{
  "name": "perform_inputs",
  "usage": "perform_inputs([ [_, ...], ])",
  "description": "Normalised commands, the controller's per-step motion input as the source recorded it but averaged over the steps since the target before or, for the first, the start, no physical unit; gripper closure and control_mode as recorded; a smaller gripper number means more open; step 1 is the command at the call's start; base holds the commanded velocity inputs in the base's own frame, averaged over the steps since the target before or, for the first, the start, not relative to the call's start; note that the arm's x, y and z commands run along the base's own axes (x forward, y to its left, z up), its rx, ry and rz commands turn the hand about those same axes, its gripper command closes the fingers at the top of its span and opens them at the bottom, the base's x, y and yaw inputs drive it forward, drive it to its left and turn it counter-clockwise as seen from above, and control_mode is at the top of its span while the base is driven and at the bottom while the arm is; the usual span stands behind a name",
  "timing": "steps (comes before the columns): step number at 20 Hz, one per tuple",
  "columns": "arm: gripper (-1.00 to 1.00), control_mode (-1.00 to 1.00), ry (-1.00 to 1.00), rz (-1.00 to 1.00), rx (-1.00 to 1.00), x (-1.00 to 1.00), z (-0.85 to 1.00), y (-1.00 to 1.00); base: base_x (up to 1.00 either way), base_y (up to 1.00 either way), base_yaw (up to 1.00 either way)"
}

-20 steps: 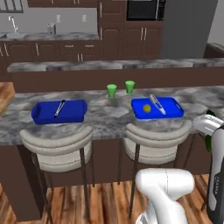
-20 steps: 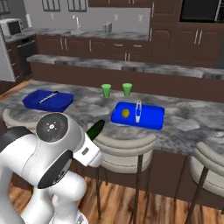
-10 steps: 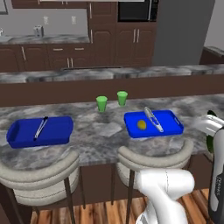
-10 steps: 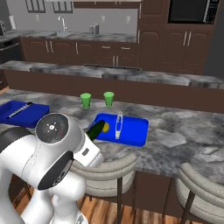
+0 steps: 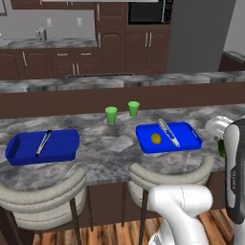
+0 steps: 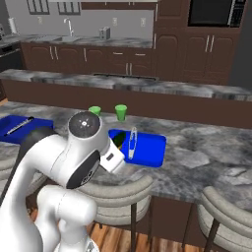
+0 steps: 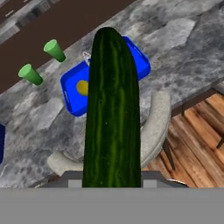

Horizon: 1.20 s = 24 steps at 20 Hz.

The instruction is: Gather the lemon and cucumber from the fridge and place them on a tray on the dining counter. Then gather the fish and steak from the fridge and place them on the other tray.

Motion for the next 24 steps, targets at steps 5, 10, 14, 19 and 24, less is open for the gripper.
perform_inputs([
  [5,1.0,-1.0,0.34,0.0,0.06,1.0,0.0,-0.22,0.0,0.0,0.0],
  [10,1.0,-1.0,0.07,0.07,0.0,1.0,-0.3,-0.02,0.0,0.0,0.0],
  [14,1.0,-1.0,-0.04,0.14,-0.03,0.86,-0.66,-0.06,0.0,0.0,0.0],
  [19,1.0,-1.0,-0.05,0.11,-0.05,0.81,-0.62,-0.17,0.0,0.0,0.0],
  [24,1.0,-1.0,0.09,0.04,-0.02,0.77,-0.36,-0.21,0.0,0.0,0.0],
])
